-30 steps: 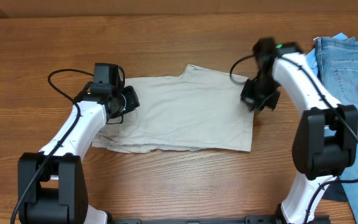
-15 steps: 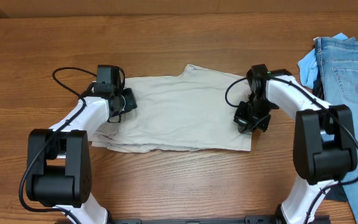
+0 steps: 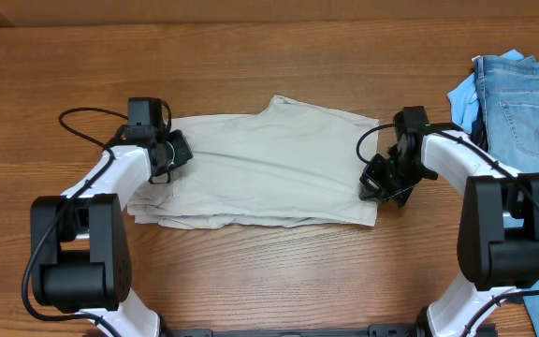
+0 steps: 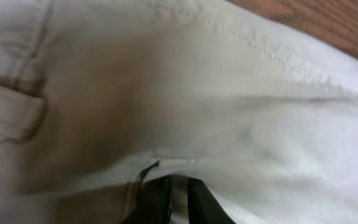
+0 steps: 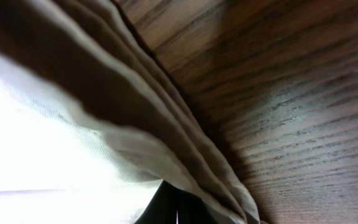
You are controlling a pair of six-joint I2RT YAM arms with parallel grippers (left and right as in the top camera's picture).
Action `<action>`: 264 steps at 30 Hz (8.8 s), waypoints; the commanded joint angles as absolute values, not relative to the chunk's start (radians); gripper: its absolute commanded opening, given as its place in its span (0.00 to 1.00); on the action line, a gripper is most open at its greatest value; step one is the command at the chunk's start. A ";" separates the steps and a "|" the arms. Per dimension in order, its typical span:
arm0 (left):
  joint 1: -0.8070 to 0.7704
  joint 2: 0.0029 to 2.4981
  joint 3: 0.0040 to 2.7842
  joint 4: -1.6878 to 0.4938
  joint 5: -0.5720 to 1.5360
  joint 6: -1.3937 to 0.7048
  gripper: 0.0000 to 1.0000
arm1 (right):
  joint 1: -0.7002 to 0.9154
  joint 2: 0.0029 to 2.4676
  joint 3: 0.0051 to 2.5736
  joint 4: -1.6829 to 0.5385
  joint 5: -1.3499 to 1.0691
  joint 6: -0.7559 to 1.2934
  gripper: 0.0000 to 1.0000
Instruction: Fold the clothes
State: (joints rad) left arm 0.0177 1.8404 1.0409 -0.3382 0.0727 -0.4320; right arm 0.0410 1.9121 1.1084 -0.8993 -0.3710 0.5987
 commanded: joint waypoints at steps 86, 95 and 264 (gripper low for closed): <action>0.035 1.804 1.281 -1.201 -0.071 -0.463 0.04 | 0.011 2.232 2.073 -1.175 0.070 0.422 0.04; -0.072 1.785 1.394 -1.242 0.064 -0.386 0.04 | 0.068 2.158 2.180 -1.612 -0.139 0.414 0.04; 0.373 2.132 1.460 -0.947 0.524 0.019 0.94 | -0.007 2.168 2.155 -1.471 0.021 0.362 1.00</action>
